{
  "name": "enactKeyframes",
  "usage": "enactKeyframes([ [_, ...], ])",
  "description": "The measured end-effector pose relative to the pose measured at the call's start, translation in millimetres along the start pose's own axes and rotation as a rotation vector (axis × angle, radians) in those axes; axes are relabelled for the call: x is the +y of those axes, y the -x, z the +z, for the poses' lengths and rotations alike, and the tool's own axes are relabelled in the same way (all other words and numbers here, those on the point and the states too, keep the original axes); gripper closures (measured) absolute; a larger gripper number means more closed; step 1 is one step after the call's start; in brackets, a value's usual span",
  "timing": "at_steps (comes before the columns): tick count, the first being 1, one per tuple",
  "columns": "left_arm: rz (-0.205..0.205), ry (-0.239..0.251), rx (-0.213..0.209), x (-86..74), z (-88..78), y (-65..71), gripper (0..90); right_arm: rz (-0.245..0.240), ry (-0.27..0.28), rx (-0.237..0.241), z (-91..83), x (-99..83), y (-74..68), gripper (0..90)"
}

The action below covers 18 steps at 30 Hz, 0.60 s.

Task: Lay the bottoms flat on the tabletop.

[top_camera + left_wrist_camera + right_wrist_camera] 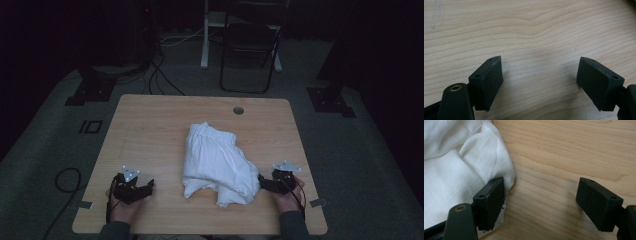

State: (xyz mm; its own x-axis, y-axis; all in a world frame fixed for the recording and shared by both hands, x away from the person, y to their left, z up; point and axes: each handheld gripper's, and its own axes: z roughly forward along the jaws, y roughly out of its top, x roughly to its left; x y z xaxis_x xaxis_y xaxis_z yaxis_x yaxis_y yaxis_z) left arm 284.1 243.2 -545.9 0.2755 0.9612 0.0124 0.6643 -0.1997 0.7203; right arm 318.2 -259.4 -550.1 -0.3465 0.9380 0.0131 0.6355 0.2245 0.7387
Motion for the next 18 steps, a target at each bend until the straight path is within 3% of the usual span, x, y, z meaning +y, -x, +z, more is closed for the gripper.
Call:
enactKeyframes([
  [6, -0.013, -0.012, 0.018, 0.4, 1.1, 0.2, 14.8, -0.003, 0.0, 0.0, 0.1, 0.1, 0.2, 22.9],
  [10, -0.009, -0.012, 0.013, 0.7, 1.3, 0.5, 15.0, -0.004, 0.0, 0.001, 0.1, 0.1, 0.3, 22.9],
  [12, -0.004, -0.01, 0.009, 0.5, 0.9, 0.7, 16.5, -0.004, 0.0, 0.002, 0.1, 0.2, 0.5, 22.9],
  [15, 0.004, 0.012, -0.003, -1.1, -1.8, 4.6, 28.6, 0.002, 0.001, -0.001, -0.1, 0.0, 0.0, 23.2],
  [18, 0.012, 0.02, -0.013, -1.3, -2.3, 7.2, 32.9, 0.001, 0.002, 0.0, -0.3, -0.2, 0.3, 23.9],
])
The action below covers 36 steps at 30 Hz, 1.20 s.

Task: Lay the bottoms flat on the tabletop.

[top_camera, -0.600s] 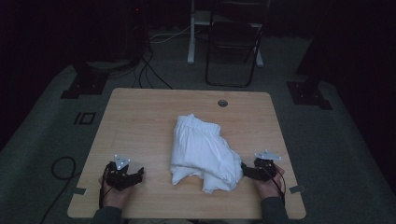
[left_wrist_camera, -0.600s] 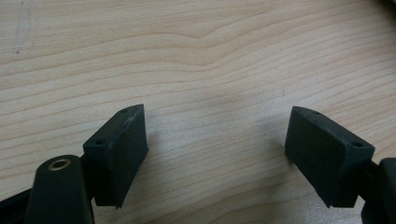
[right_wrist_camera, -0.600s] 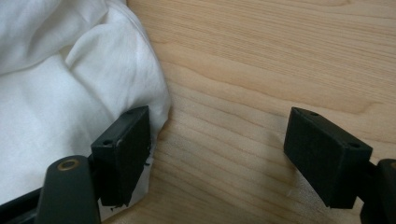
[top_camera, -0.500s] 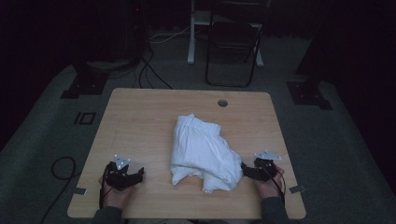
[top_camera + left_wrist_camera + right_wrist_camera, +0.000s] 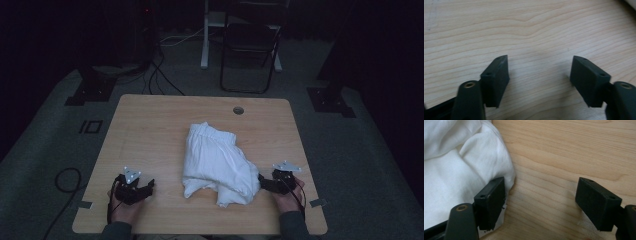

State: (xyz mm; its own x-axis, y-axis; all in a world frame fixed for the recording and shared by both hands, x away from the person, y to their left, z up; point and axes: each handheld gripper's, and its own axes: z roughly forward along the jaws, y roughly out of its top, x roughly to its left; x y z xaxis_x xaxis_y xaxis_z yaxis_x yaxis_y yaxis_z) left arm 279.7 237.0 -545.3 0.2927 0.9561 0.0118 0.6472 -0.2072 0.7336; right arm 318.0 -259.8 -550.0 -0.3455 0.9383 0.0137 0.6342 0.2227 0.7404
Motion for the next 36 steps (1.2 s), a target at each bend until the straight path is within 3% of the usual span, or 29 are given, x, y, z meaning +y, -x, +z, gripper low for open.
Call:
enactKeyframes([
  [4, -0.003, -0.005, -0.036, 2.1, -1.5, 3.0, 42.4, 0.006, 0.0, -0.006, -2.0, -0.8, 0.2, 28.4],
  [15, 0.049, 0.058, -0.12, 21.9, -12.7, 30.3, 40.7, -0.005, 0.023, -0.004, -9.3, -0.6, -4.1, 37.1],
  [25, 0.143, 0.107, -0.184, 46.8, -22.7, 62.1, 39.8, 0.0, 0.061, 0.014, -18.3, 0.8, -8.0, 37.1],
  [29, 0.157, 0.112, -0.195, 51.1, -22.5, 68.3, 39.3, -0.002, 0.057, 0.014, -17.7, 0.7, -8.5, 37.1],
  [30, 0.184, 0.122, -0.215, 57.2, -21.5, 77.7, 38.5, -0.001, 0.056, 0.015, -17.4, 0.7, -8.7, 37.1],
  [36, 0.229, 0.142, -0.263, 66.8, -21.8, 98.8, 36.1, 0.001, 0.046, 0.018, -15.5, 0.4, -8.7, 37.1],
])
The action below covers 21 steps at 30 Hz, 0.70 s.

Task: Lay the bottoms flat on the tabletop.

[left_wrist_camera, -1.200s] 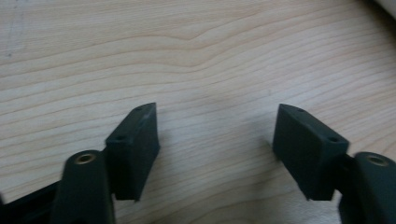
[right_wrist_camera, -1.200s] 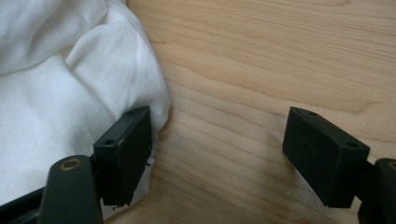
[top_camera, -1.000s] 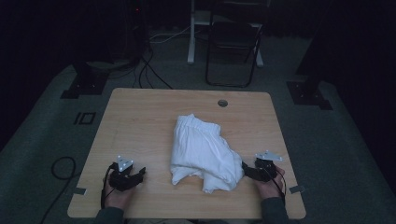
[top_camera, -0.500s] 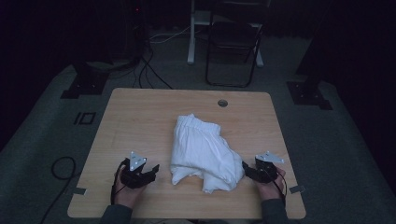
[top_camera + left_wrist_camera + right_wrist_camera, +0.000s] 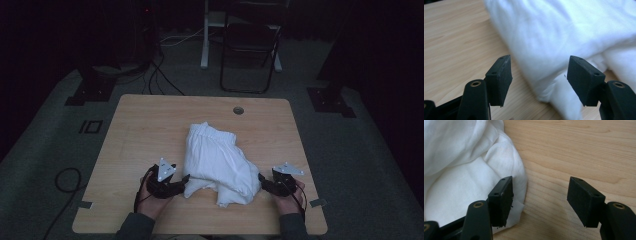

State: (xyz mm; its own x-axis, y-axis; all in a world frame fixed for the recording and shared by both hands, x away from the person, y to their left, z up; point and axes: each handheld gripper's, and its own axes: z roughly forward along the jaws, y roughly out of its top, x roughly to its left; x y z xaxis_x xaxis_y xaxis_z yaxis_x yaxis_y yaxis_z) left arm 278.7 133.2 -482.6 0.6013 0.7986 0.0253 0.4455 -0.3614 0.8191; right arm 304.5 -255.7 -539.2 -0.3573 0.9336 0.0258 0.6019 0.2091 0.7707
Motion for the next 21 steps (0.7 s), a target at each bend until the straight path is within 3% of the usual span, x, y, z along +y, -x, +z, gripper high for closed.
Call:
enactKeyframes([
  [10, 0.066, 0.036, -0.076, 23.2, 8.3, 32.6, 32.3, 0.005, -0.011, 0.001, 2.3, -0.4, 0.5, 37.0],
  [15, 0.095, 0.046, -0.139, 35.2, 15.0, 51.6, 32.2, 0.009, -0.015, 0.0, 3.4, -0.5, 0.6, 37.0],
  [21, 0.162, 0.036, -0.202, 46.3, 29.0, 77.2, 31.7, 0.013, -0.017, 0.002, 3.6, -0.6, 0.6, 37.0],
])
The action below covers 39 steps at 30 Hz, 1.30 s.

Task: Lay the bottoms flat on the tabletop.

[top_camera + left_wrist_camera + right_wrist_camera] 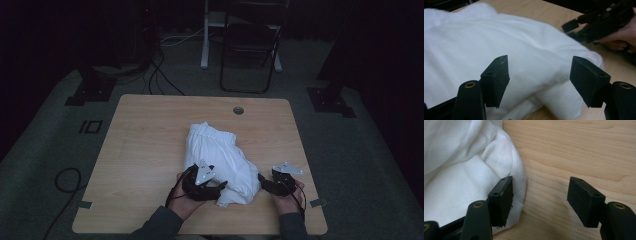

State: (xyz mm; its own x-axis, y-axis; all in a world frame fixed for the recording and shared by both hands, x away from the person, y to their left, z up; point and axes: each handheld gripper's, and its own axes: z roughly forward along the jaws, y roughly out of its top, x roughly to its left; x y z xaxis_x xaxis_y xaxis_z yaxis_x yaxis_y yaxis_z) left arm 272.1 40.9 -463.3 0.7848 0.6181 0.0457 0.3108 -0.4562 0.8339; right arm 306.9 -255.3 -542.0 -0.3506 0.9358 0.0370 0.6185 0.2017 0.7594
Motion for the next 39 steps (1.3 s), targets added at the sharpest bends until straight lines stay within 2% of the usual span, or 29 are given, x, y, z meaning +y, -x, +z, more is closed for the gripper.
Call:
enactKeyframes([
  [1, 0.0, 0.0, 0.0, 0.0, 0.0, 0.0, 31.1, 0.0, 0.0, 0.0, 0.0, 0.0, 0.0, 37.0],
  [2, 0.009, -0.001, -0.026, 2.6, 6.8, 6.1, 30.8, 0.001, -0.001, 0.0, 0.2, -0.1, 0.1, 37.0],
  [5, 0.02, -0.013, -0.051, 4.0, 14.5, 10.8, 29.1, -0.001, -0.001, 0.001, 0.6, -0.1, 0.2, 37.0],
  [6, 0.021, -0.029, -0.072, 4.4, 23.5, 14.6, 28.3, -0.001, -0.003, 0.002, 0.7, 0.0, -0.1, 37.0],
  [7, 0.021, -0.029, -0.072, 4.4, 23.5, 14.6, 26.7, -0.001, -0.003, 0.002, 0.7, 0.0, -0.1, 37.0],
  [10, 0.028, -0.078, -0.038, -0.4, 42.9, 14.3, 26.3, -0.003, -0.004, 0.003, 0.8, -0.1, -0.1, 36.8],
  [11, 0.028, -0.078, -0.038, -0.4, 42.9, 14.3, 26.4, -0.003, -0.004, 0.003, 0.8, -0.1, -0.1, 36.8],
  [12, 0.036, -0.106, 0.009, -4.2, 50.1, 12.2, 29.1, -0.004, -0.004, 0.001, 0.9, -0.1, 0.3, 36.3],
  [13, 0.036, -0.106, 0.009, -4.2, 50.1, 12.2, 36.1, -0.004, -0.004, 0.001, 0.9, -0.1, 0.3, 36.3],
  [14, 0.002, -0.138, 0.014, -7.5, 54.1, 8.1, 46.2, -0.003, -0.004, 0.001, 1.1, -0.1, 0.4, 36.1],
  [16, -0.012, -0.146, 0.013, -10.3, 54.1, 3.9, 64.3, -0.006, -0.001, 0.0, 0.8, -0.1, 0.4, 35.8],
  [19, -0.022, -0.152, 0.025, -11.5, 51.4, -0.4, 82.1, -0.003, 0.001, -0.003, 0.4, -0.1, 0.6, 35.4],
  [23, -0.026, -0.118, 0.061, -9.4, 32.6, -9.7, 84.9, -0.001, 0.015, -0.01, -1.9, -0.2, 1.9, 35.3],
  [24, -0.031, -0.094, 0.086, -8.8, 19.7, -16.1, 84.9, 0.002, 0.019, -0.013, -2.4, -0.3, 2.6, 35.2],
  [25, -0.031, -0.094, 0.086, -8.8, 19.7, -16.1, 85.0, 0.002, 0.019, -0.013, -2.4, -0.3, 2.6, 35.2],
  [26, -0.051, -0.074, 0.115, -9.7, 6.8, -24.9, 85.0, 0.005, 0.02, -0.014, -2.5, -0.2, 2.8, 35.1],
  [27, -0.051, -0.074, 0.115, -9.7, 6.8, -24.9, 85.0, 0.005, 0.02, -0.014, -2.5, -0.2, 2.8, 35.1],
  [28, -0.074, -0.059, 0.138, -12.3, -4.9, -35.1, 85.0, 0.01, 0.021, -0.008, -2.8, -0.2, 2.7, 35.1],
  [29, -0.074, -0.059, 0.138, -12.3, -4.9, -35.1, 84.9, 0.01, 0.021, -0.008, -2.8, -0.2, 2.7, 35.1],
  [30, -0.09, -0.053, 0.166, -16.3, -16.0, -45.1, 84.9, 0.023, 0.028, 0.003, -3.5, -0.1, 3.0, 35.1],
  [31, -0.09, -0.053, 0.166, -16.3, -16.0, -45.1, 84.9, 0.023, 0.028, 0.003, -3.5, -0.1, 3.0, 35.1],
  [32, -0.111, -0.046, 0.192, -21.0, -26.2, -55.2, 84.9, 0.024, 0.028, 0.0, -3.5, -0.2, 3.3, 35.1],
  [33, -0.111, -0.046, 0.192, -21.0, -26.2, -55.2, 84.9, 0.024, 0.028, 0.0, -3.5, -0.2, 3.3, 35.1],
  [34, -0.136, -0.039, 0.218, -26.0, -36.0, -64.6, 84.9, 0.025, 0.025, -0.002, -3.2, -0.3, 3.4, 35.1],
  [35, -0.136, -0.039, 0.218, -26.0, -36.0, -64.6, 84.9, 0.025, 0.025, -0.002, -3.2, -0.3, 3.4, 35.1],
  [36, -0.158, -0.034, 0.244, -31.1, -45.1, -73.9, 84.9, 0.021, 0.024, -0.003, -2.9, -0.3, 2.8, 35.1],
  [37, -0.158, -0.034, 0.244, -31.1, -45.1, -73.9, 84.9, 0.021, 0.024, -0.003, -2.9, -0.3, 2.8, 35.1],
  [38, -0.182, -0.032, 0.272, -36.8, -53.6, -83.1, 84.9, 0.012, 0.023, -0.004, -2.6, -0.3, 2.0, 35.1],
  [39, -0.182, -0.032, 0.272, -36.8, -53.6, -83.1, 84.9, 0.012, 0.023, -0.004, -2.6, -0.3, 2.0, 35.1],
])
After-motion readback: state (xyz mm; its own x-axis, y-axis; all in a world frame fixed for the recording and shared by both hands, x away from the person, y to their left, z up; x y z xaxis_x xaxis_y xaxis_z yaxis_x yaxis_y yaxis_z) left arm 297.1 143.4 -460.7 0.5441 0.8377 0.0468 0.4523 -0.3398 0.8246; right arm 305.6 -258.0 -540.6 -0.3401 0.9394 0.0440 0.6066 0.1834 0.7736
